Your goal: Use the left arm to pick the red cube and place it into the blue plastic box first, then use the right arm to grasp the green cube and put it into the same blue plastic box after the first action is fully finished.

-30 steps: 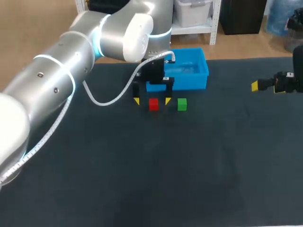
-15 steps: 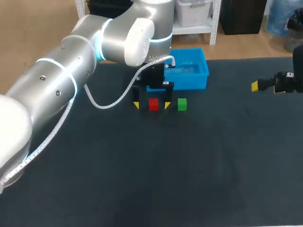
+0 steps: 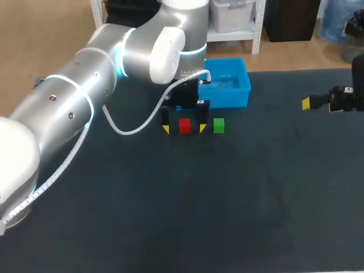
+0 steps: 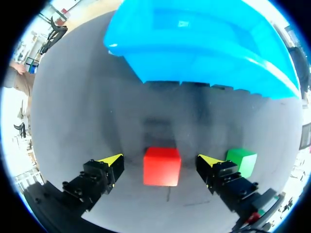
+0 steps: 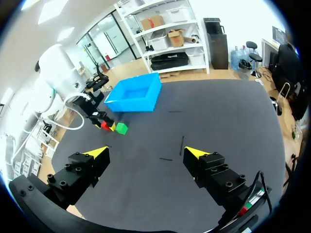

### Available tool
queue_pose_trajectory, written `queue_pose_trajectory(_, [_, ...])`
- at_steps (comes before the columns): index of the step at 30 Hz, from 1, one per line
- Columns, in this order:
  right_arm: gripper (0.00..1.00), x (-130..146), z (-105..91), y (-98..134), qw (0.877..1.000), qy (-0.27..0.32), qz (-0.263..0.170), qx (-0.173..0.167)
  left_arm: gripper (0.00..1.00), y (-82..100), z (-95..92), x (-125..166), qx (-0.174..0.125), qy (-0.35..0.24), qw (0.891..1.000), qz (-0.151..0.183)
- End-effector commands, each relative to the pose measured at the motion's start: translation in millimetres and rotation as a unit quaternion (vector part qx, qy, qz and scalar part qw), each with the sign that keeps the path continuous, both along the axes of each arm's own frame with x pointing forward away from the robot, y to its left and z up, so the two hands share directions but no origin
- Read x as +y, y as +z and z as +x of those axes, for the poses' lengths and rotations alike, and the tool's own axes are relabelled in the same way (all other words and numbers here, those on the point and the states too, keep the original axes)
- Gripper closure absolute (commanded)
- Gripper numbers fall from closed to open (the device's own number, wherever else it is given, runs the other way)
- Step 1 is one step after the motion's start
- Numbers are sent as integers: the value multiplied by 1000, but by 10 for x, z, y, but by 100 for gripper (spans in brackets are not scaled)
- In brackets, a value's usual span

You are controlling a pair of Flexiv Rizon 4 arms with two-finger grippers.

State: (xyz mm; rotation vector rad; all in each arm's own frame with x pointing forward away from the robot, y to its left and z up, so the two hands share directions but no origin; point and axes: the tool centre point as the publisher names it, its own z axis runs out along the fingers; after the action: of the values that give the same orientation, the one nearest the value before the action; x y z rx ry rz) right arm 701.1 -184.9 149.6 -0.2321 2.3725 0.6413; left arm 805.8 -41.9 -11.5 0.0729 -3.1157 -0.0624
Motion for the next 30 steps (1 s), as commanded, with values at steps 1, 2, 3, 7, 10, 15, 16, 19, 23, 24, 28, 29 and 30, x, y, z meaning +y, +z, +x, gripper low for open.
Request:
queue_pose_trajectory(1, [0,-1,-3,-1,1000,0,0,0,0,-20,28,0,-10,8,1000,-5])
queue_pose_trajectory(2, [0,-1,-3,-1,1000,0,0,0,0,-21,37,4,-11,8,1000,-2])
queue_pose_trajectory(3, [0,-1,-3,-1,1000,0,0,0,0,-24,42,8,-13,9,1000,-2])
queue_pose_trajectory(7, [0,-1,-3,-1,1000,0,0,0,0,-29,47,19,-13,12,1000,0])
queue_pose_trajectory(10, [0,-1,-3,-1,1000,0,0,0,0,-42,44,31,-12,14,1000,0])
queue_pose_trajectory(15, [0,-1,-3,-1,1000,0,0,0,4,-50,42,26,-9,13,1000,1])
queue_pose_trajectory(16, [0,-1,-3,-1,1000,0,0,0,39,-53,41,23,-9,13,1000,1])
queue_pose_trajectory(19, [0,-1,-3,-1,1000,0,0,0,100,-56,36,18,-8,13,1000,1])
queue_pose_trajectory(23, [0,-1,-3,-1,1000,0,0,0,100,-54,27,14,-7,12,1000,2])
queue_pose_trajectory(24, [0,-1,-3,-1,1000,0,0,0,100,-55,25,14,-7,11,1000,2])
queue_pose_trajectory(28, [0,-1,-3,-1,1000,0,0,0,100,-57,21,16,-7,11,1000,4])
queue_pose_trajectory(29, [0,-1,-3,-1,1000,0,0,0,100,-57,20,16,-7,11,1000,5])
queue_pose_trajectory(30, [0,-1,-3,-1,1000,0,0,0,100,-56,18,16,-7,11,1000,5])
